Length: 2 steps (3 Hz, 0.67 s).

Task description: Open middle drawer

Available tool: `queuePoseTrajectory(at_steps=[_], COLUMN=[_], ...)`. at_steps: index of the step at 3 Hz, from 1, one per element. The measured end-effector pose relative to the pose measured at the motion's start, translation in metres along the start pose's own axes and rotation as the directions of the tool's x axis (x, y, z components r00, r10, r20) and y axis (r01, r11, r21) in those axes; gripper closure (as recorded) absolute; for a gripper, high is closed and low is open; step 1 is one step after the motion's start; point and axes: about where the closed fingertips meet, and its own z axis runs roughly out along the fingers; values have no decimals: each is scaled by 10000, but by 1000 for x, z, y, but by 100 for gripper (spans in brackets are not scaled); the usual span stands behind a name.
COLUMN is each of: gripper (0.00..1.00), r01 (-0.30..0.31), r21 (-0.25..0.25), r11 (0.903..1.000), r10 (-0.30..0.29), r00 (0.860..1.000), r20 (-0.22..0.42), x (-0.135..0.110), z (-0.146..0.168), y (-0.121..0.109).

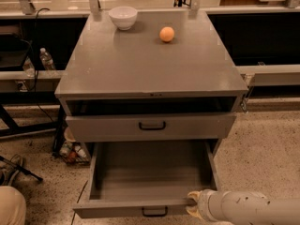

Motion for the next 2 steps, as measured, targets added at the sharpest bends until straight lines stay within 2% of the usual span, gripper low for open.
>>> queuePoseTrajectory(at_steps=[1,2], gripper=[75,51], r01=[-166,-166], r21=[29,30], r11=[9999,9999], r10=[166,166], r00=[9999,9999], r20=[-7,-8], x=[1,2], z=[-10,-10], y=[30,30])
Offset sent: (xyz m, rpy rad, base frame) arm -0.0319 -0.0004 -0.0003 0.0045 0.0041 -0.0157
